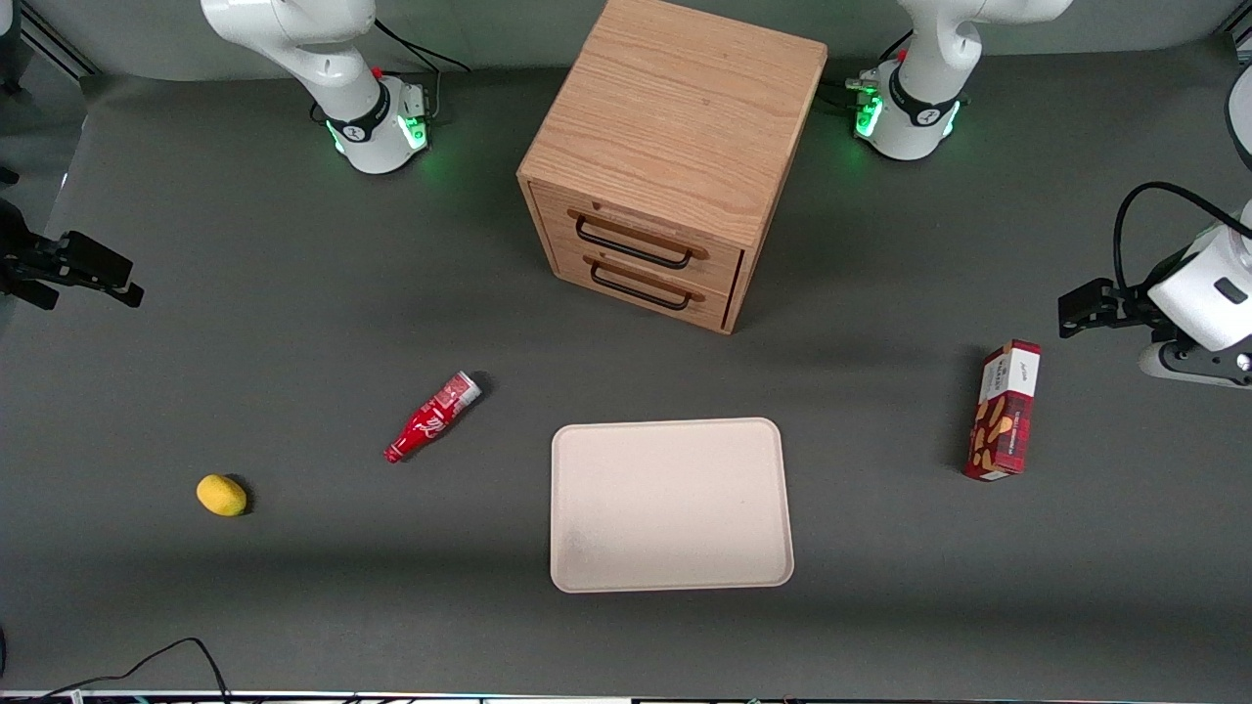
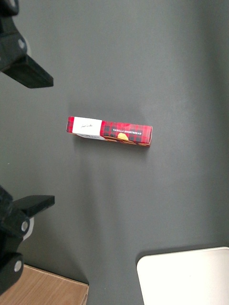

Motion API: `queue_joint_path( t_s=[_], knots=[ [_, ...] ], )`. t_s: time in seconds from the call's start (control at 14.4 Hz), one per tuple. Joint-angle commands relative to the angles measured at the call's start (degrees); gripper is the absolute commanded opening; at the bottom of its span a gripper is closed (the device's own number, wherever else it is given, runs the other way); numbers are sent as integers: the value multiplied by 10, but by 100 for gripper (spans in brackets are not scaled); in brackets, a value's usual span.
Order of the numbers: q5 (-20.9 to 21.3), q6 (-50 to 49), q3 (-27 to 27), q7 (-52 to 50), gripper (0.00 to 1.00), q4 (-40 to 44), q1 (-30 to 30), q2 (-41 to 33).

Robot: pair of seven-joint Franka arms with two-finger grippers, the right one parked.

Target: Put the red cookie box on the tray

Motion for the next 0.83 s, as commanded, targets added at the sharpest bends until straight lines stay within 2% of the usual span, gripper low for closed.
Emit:
queue_joint_path(
  t_s=[0.0,0.21,0.35,0.48,0.76],
  knots=[
    [8,-20,-4,1,100,19,6,7],
    [-3,-24,-1,-5,100,17,8,8],
    [-16,-22,27,10,100,15,7,23],
    [-18,-10,32,65,100,6,7,53],
    [-17,108,45,107,100,-56,5,105]
  ],
)
